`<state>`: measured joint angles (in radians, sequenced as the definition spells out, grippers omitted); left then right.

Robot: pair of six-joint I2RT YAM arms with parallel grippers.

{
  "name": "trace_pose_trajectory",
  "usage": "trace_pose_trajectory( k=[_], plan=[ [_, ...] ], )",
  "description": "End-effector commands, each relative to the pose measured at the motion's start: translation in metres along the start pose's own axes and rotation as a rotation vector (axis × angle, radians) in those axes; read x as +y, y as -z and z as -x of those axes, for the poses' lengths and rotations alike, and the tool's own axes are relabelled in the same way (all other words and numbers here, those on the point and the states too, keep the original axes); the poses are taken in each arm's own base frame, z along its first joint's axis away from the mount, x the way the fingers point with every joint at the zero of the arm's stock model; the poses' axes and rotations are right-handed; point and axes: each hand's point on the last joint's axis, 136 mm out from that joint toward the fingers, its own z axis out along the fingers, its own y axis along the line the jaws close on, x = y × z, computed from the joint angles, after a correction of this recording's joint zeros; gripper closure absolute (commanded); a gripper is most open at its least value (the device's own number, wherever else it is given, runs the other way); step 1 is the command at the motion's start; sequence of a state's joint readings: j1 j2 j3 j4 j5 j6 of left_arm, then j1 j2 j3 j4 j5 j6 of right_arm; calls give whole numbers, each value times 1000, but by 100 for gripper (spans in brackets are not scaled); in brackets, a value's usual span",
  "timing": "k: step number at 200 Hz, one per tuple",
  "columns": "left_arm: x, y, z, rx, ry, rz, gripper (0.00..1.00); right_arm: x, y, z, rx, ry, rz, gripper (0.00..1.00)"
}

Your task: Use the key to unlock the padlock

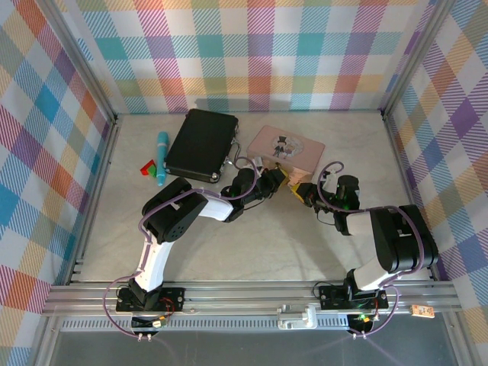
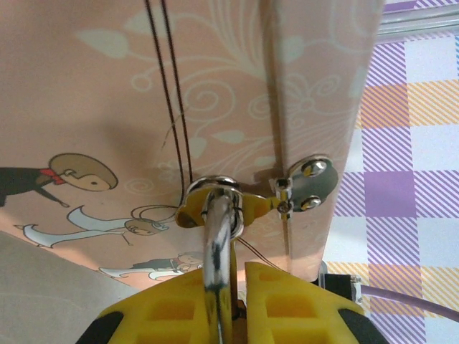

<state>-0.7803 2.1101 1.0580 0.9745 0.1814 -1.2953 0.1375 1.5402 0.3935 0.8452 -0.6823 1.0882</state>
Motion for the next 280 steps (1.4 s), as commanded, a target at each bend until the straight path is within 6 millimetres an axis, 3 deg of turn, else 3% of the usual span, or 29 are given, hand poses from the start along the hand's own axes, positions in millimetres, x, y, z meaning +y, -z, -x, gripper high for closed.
trace_pose_trajectory(
  k=[1, 65, 109, 158, 212, 280],
  plan=[
    [-38, 4, -46, 152, -14, -132, 100, 25, -5, 22, -67, 80, 43, 100],
    [-26, 3, -42, 121, 7, -121, 100, 27, 1, 24, -96, 98, 12, 100],
    [-29, 0, -36, 97, 27, -127, 100, 30, 4, 21, -98, 107, 10, 100],
    [-30, 2, -22, 18, 79, -117, 100, 11, 2, 8, -86, 69, -17, 100],
    [-28, 1, -4, -83, 156, -131, 100, 4, 2, -2, -78, 46, -37, 100],
    [-38, -1, -4, -74, 227, -160, 100, -10, -7, -13, -52, 33, -53, 100]
  ],
)
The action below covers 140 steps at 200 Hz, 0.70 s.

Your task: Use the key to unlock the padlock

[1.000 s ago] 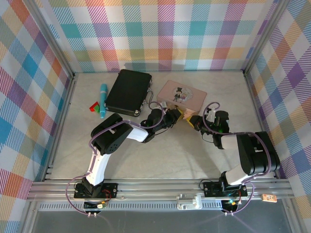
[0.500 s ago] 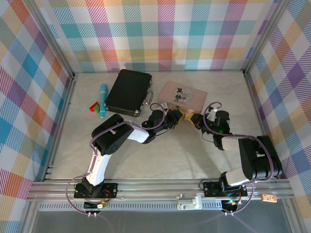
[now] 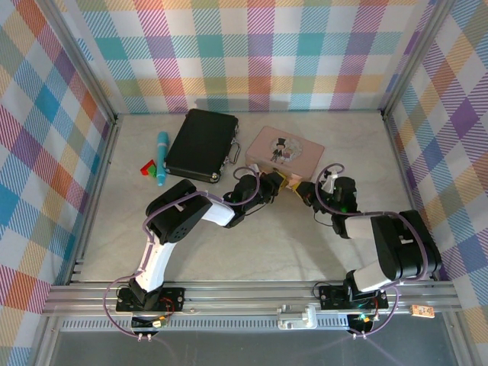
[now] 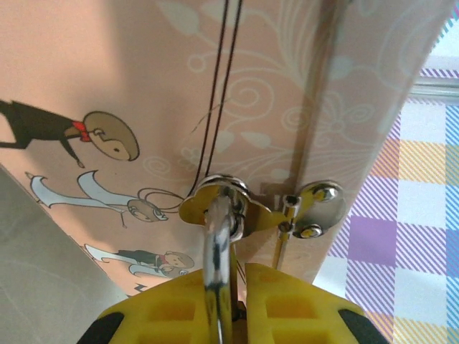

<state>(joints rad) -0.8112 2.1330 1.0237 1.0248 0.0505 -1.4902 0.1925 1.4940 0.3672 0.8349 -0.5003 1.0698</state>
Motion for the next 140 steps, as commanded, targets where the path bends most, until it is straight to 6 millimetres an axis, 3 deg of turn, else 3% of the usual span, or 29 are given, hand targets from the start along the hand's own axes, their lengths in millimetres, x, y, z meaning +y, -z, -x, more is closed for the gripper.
trace_pose_trajectory(
  k=[1, 63, 106, 140],
  plan=[
    [-52, -1, -17, 43, 46, -168, 100, -5, -4, -20, 62, -4, 11, 100],
    [-71, 7, -39, 157, 56, -188, 100, -14, -6, -22, 59, 49, -6, 100],
    [-64, 17, -50, 203, 15, -150, 100, -11, -11, -21, 77, 36, -1, 100],
    [-70, 15, -53, 211, 80, -195, 100, -12, -15, -34, 110, 52, 9, 100]
  ],
)
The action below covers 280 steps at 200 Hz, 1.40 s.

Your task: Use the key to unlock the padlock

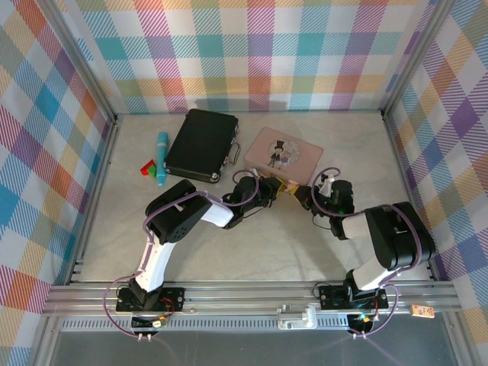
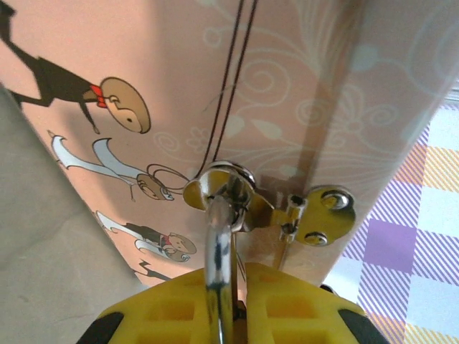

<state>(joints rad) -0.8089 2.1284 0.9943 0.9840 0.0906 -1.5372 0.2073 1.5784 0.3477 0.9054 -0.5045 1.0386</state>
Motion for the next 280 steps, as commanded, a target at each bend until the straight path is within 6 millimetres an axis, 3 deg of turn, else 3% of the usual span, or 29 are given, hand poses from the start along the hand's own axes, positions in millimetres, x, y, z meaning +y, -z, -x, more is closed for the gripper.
trace_pose_trajectory(
  k=[1, 29, 138, 202, 235, 280],
  plan=[
    [-88, 13, -53, 187, 20, -262, 100, 6, -8, -22, 80, 37, 27, 100],
    [-99, 13, -57, 198, 3, -276, 100, 3, -10, -30, 95, 68, 0, 100],
    [-100, 16, -54, 172, -20, -275, 100, 11, -3, -46, 59, 219, -27, 100],
    [-107, 19, -58, 190, -20, -309, 100, 11, -4, -42, 59, 216, -76, 100],
    [-93, 23, -51, 157, -56, -271, 100, 15, 7, -27, 26, 197, -74, 100],
    [-67, 3, -25, 53, -171, -183, 100, 15, 30, -25, 29, 227, -119, 100]
  ],
)
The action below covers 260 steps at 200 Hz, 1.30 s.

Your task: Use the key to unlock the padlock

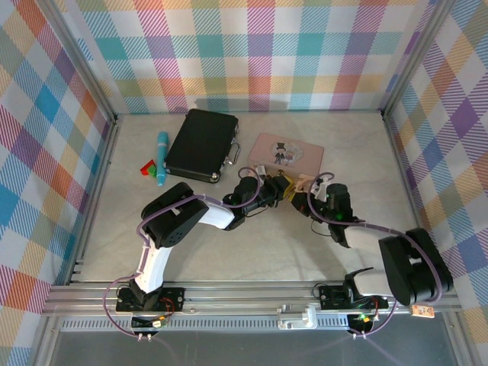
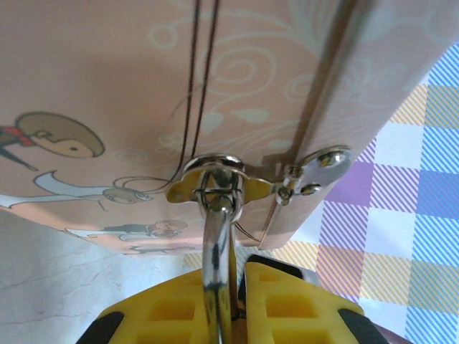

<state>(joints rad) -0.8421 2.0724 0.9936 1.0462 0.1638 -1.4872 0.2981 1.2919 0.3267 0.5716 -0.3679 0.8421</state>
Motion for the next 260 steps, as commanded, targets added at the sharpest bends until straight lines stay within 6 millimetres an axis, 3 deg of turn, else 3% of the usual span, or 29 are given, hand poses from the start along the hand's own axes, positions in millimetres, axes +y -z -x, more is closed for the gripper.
trace_pose_trajectory(
  k=[1, 56, 108, 146, 191, 228, 260],
  plan=[
    [-25, -6, 14, -59, -112, -65, 100, 0, 10, -3, 30, 34, -21, 100],
    [-5, -25, 38, -176, -227, 8, 100, -10, 31, -5, 35, 24, -53, 100],
    [10, -59, 28, -153, -269, 43, 100, -16, 38, 10, 50, -5, -67, 100],
    [36, -60, 31, -150, -274, 106, 100, -8, 37, 23, 73, 0, -42, 100],
    [52, -46, 33, -129, -242, 137, 71, 15, 33, 30, 134, 37, 28, 100],
    [44, -23, 32, -94, -226, 132, 50, 39, 33, 31, 207, 98, 114, 100],
    [36, -1, 26, -57, -224, 129, 39, 53, 36, 33, 234, 143, 160, 100]
  ],
)
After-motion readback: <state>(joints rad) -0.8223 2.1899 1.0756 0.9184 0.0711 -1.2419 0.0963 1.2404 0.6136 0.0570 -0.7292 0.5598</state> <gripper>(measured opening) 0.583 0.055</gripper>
